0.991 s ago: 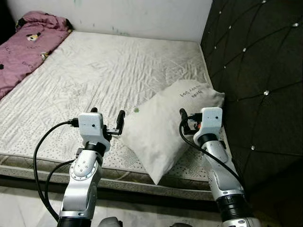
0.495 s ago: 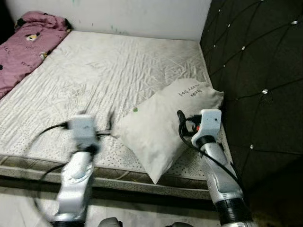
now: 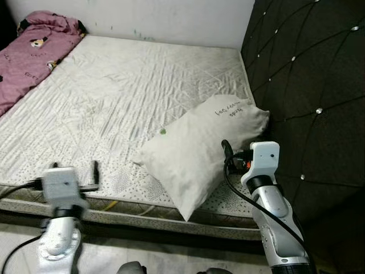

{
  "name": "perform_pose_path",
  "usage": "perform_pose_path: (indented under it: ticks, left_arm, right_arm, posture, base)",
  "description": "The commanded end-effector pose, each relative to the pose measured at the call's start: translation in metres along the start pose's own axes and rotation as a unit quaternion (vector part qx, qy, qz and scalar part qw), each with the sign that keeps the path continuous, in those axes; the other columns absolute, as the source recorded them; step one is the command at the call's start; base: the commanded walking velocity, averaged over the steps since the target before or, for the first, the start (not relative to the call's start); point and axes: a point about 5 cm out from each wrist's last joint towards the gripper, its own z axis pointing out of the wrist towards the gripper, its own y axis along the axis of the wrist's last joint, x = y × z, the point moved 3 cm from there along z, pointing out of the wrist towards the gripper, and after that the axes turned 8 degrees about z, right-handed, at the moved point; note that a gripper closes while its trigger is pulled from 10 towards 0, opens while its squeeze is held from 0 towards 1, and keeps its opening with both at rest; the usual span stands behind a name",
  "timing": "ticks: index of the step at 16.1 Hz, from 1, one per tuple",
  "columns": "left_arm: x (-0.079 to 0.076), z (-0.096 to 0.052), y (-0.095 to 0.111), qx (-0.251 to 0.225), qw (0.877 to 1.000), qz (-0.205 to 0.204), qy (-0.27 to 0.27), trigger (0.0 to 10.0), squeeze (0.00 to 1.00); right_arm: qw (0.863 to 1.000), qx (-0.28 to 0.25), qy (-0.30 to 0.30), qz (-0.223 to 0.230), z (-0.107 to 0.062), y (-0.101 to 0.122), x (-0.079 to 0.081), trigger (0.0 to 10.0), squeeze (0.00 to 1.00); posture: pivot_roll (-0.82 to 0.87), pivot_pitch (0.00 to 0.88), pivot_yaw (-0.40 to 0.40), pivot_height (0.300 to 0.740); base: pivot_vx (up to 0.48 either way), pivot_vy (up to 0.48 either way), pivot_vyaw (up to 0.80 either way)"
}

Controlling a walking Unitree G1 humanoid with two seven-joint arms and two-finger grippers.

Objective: Clean up the room

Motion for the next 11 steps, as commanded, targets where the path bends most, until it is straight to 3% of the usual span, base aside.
perform_pose_path:
  ticks: [1,5,11]
  left_arm:
    - [0.0004,0.0002,0.0044,-0.003,1.000,-0.003,-0.005,10.0,0.00]
    - [-0.0012,0.0011,0.0032,0.000,1.000,-0.003,-0.011,10.0,0.00]
    - [-0.0038,0.0059,0.0103,-0.008,1.000,-0.015,-0.010,10.0,0.00]
  right_arm:
    - [1.000,-0.008,0.003,-0.010,-0.0025,0.0076,0.0015,10.0,0.00]
    - [1.000,0.003,-0.011,-0.005,-0.0028,0.0042,-0.0013,10.0,0.00]
    - [0.999,0.015,-0.021,0.019,-0.0022,0.0045,0.0024,10.0,0.00]
  posture:
    - [0.06,0.031,-0.023,0.740]
    - [0.06,0.031,-0.023,0.740]
    - [0.06,0.040,-0.019,0.740]
  base:
    - [0.000,0.000,0.00]
    - [0.000,0.000,0.00]
    - [0.000,0.000,-0.77]
